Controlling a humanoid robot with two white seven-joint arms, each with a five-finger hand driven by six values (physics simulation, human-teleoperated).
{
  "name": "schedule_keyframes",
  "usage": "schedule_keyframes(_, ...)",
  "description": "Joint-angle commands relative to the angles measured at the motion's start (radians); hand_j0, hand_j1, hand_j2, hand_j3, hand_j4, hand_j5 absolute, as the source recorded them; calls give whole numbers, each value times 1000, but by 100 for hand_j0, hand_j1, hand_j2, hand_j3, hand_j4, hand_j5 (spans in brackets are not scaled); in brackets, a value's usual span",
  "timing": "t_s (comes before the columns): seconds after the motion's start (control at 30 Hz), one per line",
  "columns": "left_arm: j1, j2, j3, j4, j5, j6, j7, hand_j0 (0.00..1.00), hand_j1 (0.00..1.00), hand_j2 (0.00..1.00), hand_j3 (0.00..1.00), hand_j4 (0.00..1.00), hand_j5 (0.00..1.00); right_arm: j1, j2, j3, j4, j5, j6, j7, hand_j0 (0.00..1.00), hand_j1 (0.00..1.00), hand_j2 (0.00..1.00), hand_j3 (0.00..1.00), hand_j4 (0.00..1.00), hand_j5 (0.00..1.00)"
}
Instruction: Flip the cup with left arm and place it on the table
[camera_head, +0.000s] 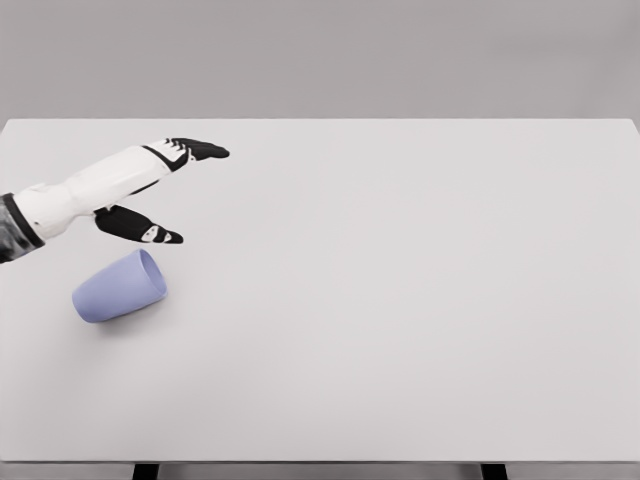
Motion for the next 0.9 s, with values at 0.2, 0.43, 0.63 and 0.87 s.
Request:
schedule_keyframes(0.2, -23, -2, -29, -6, -10, 2, -28, 100, 100, 100, 100, 100, 100, 0, 0, 2, 0, 0, 0, -1, 100, 100, 100, 100, 100, 100)
schedule_keyframes(0.43, -130, 229, -23, -50, 68, 340, -25, 100, 100, 100, 100, 100, 100, 0, 0, 2, 0, 0, 0, -1, 100, 100, 100, 100, 100, 100)
schedule_keyframes(0.63, -114, 656, -249, -50, 556, -165, 40, 100, 100, 100, 100, 100, 100, 0, 0, 2, 0, 0, 0, -1, 100, 100, 100, 100, 100, 100)
schedule_keyframes(0.87, 15, 561, -252, -50, 762, -18, -115, 100, 100, 100, 100, 100, 100, 0, 0, 2, 0, 0, 0, -1, 100, 100, 100, 100, 100, 100)
